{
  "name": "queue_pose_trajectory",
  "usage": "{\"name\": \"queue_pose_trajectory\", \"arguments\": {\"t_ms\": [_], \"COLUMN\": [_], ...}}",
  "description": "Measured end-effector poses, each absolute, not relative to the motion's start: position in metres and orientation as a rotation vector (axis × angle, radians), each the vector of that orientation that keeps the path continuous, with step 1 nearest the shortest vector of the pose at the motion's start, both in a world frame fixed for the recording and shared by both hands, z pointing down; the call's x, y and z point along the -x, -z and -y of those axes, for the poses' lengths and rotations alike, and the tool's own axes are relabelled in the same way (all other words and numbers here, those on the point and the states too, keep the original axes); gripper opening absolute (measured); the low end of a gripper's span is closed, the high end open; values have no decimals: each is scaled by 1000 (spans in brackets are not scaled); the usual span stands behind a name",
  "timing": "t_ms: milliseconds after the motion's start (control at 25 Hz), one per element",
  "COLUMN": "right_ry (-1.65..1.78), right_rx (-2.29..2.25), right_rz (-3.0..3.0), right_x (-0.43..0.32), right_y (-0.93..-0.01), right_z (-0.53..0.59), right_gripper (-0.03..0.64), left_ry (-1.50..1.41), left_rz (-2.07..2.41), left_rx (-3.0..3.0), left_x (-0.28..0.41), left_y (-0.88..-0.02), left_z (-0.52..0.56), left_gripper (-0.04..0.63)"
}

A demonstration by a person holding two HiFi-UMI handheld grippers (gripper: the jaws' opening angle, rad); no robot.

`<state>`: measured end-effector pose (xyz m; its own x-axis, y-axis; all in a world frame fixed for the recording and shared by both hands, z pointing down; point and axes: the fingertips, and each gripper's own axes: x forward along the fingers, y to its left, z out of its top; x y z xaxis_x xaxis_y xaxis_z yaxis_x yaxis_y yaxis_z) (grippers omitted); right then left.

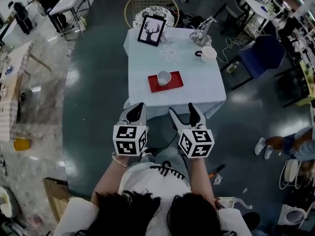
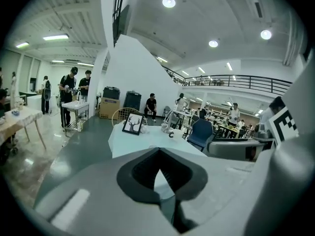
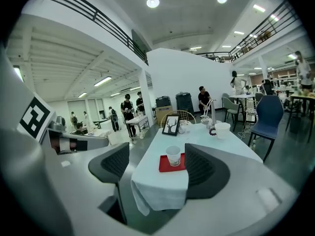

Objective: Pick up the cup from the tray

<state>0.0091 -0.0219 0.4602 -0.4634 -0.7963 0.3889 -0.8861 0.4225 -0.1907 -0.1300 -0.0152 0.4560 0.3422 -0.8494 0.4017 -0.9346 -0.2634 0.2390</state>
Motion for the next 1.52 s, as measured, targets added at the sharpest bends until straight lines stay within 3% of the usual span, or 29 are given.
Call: {"name": "queue_pose_trajectory", "arguments": {"t_ms": [880,1520], "right_ry": [-494,-554], "right_rx": [-1315,-1117], "right_rz": [2417,2354], "right_x": [12,34], "right_y": [-491,-559], "right_z": [83,180], "right_gripper": [385,453], "left_ry": [-269,-336], "left_rz": [1621,1620], "left_rx": [-2138,-2045], "left_x": [152,138], "left_y": [-465,-500], "left_z": [60,145], "left_gripper": [0,0]}}
